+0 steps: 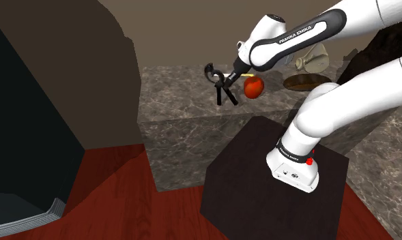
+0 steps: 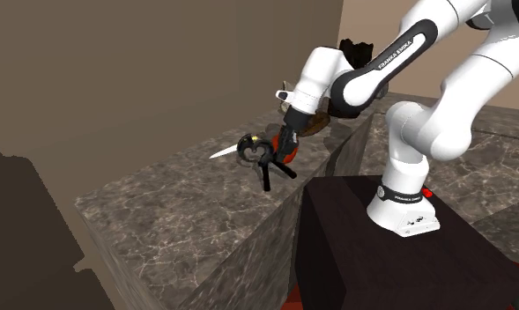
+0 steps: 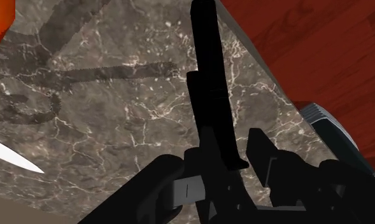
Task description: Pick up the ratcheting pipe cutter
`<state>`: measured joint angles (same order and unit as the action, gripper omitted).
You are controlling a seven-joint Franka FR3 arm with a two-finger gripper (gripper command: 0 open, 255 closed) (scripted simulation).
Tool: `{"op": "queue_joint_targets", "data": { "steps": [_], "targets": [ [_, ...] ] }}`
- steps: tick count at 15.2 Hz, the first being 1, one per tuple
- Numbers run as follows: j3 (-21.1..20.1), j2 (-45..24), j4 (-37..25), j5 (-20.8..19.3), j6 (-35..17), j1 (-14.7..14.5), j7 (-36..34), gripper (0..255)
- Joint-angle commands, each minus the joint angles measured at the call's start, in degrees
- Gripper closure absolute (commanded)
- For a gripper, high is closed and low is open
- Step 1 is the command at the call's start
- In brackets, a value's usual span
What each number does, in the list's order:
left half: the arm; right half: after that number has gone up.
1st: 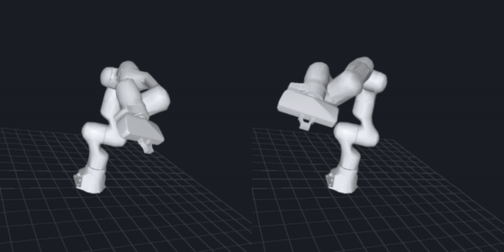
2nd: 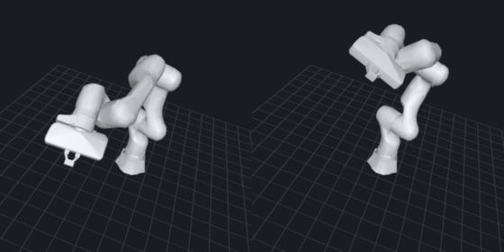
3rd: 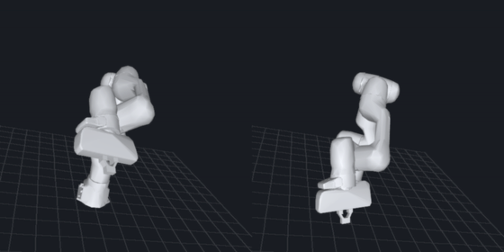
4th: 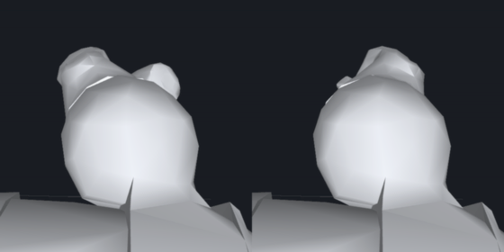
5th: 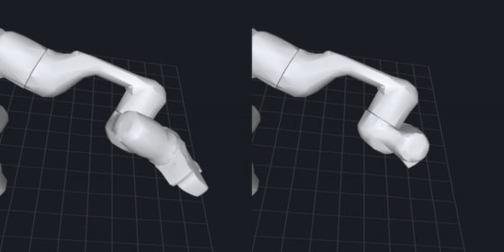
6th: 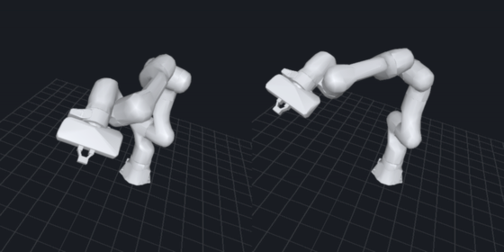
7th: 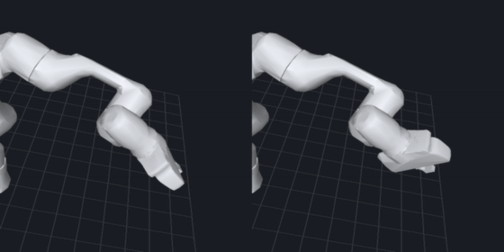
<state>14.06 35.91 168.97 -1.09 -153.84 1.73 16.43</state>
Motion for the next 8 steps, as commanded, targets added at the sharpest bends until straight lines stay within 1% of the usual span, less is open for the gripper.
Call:
{"op": "queue_joint_targets", "data": {
  "steps": [1,6,8],
  "targets": [
    [-0.47,1.74,-0.69,-0.21,2.47,0.41,-0.35,255],
    [-1.4,4.95,-2.96,-0.43,7.95,0.91,-1.11,255],
    [-1.43,5.05,-3.03,-0.43,8.11,0.93,-1.13,255]
  ]
}}
